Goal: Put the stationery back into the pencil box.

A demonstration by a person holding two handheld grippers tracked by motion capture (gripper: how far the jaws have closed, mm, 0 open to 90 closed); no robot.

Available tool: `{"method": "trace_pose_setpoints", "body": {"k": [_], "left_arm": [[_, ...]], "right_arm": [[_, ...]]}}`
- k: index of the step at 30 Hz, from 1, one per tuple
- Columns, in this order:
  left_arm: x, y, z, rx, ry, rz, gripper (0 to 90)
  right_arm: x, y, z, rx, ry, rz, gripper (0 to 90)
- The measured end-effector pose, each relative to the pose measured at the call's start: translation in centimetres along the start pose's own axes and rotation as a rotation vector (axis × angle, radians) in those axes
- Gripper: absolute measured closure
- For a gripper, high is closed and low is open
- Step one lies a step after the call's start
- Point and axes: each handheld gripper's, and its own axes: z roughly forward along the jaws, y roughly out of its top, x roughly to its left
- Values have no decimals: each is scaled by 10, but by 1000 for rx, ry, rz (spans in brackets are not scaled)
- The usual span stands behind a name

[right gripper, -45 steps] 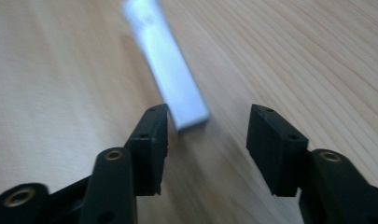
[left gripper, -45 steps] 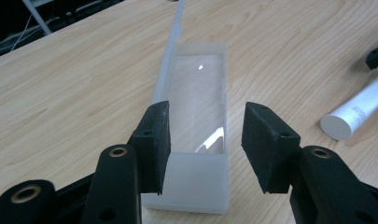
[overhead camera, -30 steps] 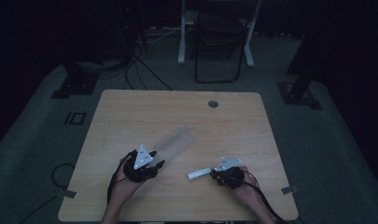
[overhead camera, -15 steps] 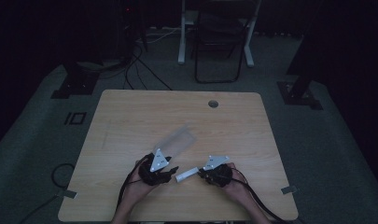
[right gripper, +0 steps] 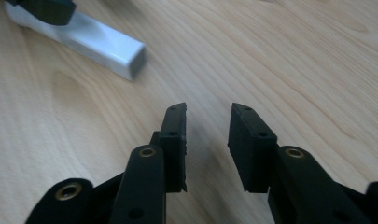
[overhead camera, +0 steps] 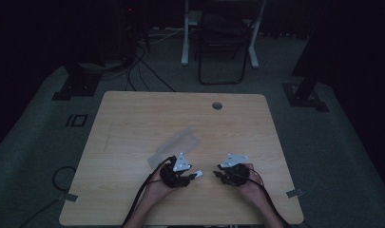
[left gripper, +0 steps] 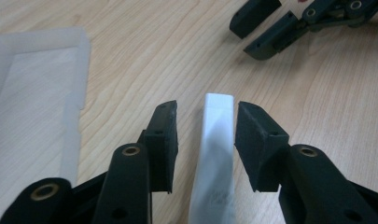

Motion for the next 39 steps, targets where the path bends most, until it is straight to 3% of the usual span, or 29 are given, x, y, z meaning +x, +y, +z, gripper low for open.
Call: {"method": "trace_pose_setpoints", "body": {"k": [12,39], "left_arm": [[-3,3,13,36,-7,6,605],[-4,-2,26,93,-7,33,621]], "right_arm": [[-15,-11,-1,1,-30,57,603],[-22,-17,1,-17,4,109,546]]}}
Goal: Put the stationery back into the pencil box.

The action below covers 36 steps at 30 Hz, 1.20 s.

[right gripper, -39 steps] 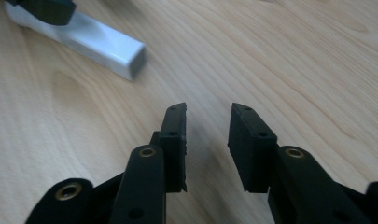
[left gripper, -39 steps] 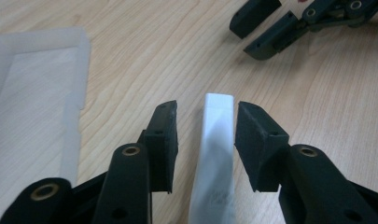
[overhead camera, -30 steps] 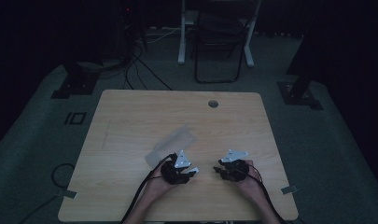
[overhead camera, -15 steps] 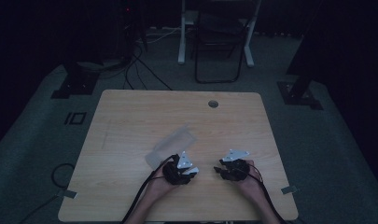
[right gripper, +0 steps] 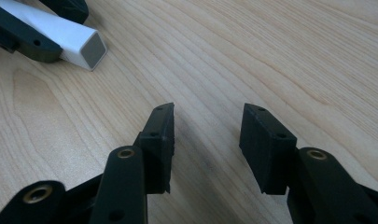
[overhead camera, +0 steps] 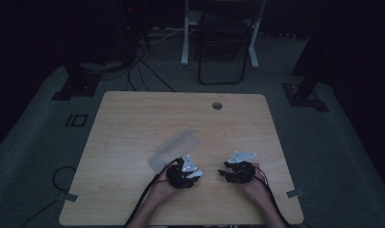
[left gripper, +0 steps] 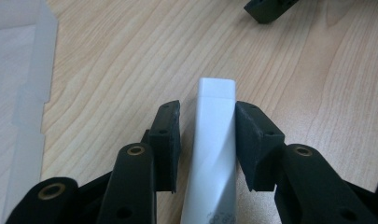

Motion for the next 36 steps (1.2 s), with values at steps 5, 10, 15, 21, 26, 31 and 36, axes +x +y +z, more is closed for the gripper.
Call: {"method": "trace_pose_setpoints", "body": {"k": [5,10,15,21,26,31,36], "left_arm": [[0,0,0,3,-1,4,627],[1,-1,0,1,-11,3,651],[1,-1,-1,4,-14,4,692],[-1,-1,-1,7,-5,21,704],[-1,-1,-2,10,0,19,708],[0,0,-5,0,3,12,708],[-1,1,-8,-3,17,20,708]], "right_arm": [[0,0,1,-4,2,2,536],[0,0,1,-5,3,1,530],[0,0,1,-6,5,-1,523],[0,0,1,-8,7,-3,521],[0,-1,1,-10,9,-4,516],[0,-1,1,-9,11,-6,512],[0,-1,1,-12,11,-8,505]]}}
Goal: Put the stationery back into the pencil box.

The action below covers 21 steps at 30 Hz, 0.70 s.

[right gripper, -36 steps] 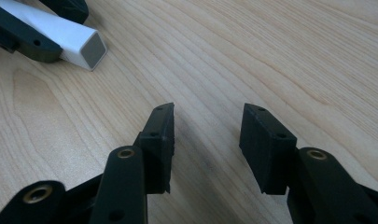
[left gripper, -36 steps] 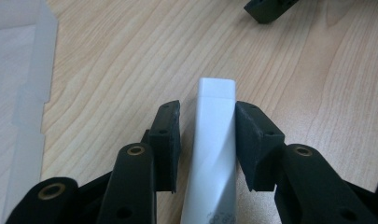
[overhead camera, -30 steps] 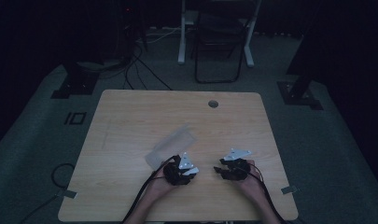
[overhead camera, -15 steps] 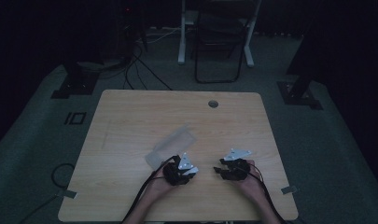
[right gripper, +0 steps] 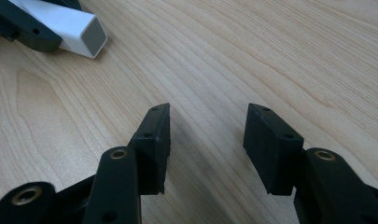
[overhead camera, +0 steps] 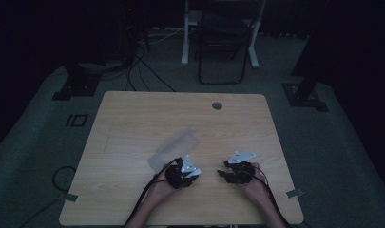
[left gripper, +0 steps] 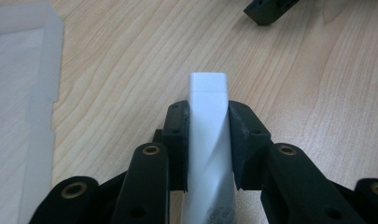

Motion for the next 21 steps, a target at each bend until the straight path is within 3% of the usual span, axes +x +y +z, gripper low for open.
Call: {"method": "trace_pose_setpoints", "body": {"k": [12,21], "left_arm": [[2,3,-8,-17,14,-4,709],[4,3,-14,-33,22,-19,708]], "right_arm": [[0,-1,0,-2,-7,6,458],[0,-1,2,-2,-40,19,317]]}}
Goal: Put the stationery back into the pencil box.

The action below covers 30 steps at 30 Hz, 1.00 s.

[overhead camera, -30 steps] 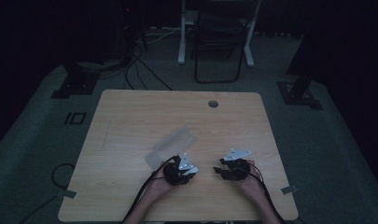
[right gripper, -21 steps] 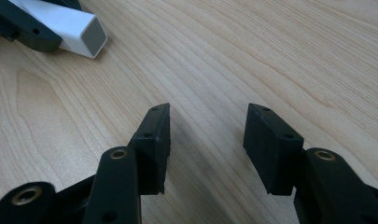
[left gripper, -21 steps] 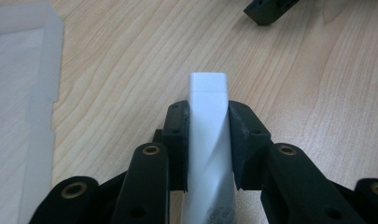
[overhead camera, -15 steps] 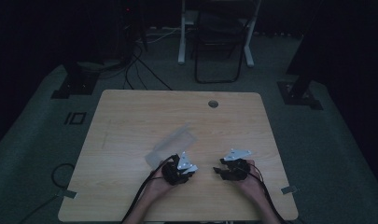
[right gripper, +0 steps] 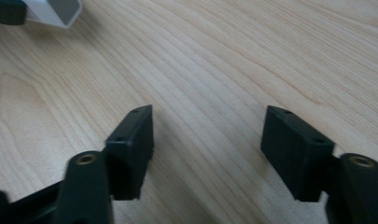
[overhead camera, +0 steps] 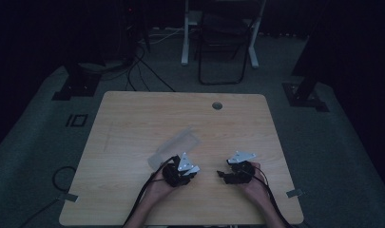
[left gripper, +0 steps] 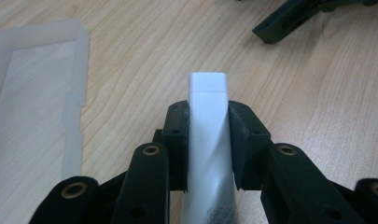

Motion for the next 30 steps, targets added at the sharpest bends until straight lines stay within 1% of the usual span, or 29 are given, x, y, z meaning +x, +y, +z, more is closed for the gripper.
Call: {"method": "trace_pose_setpoints", "body": {"k": [5,10,17,30], "left_arm": [[1,1,-3,-3,3,0,708],[3,2,-7,-11,5,-9,708],[4,3,-11,-18,14,-13,708],[8,5,-18,-30,25,-16,707]], "right_arm": [[0,0,1,0,-4,7,264],[-2,-1,2,-1,-12,14,217],[-4,-2,3,-2,-2,22,200],[-6,-4,5,-28,0,21,174]]}}
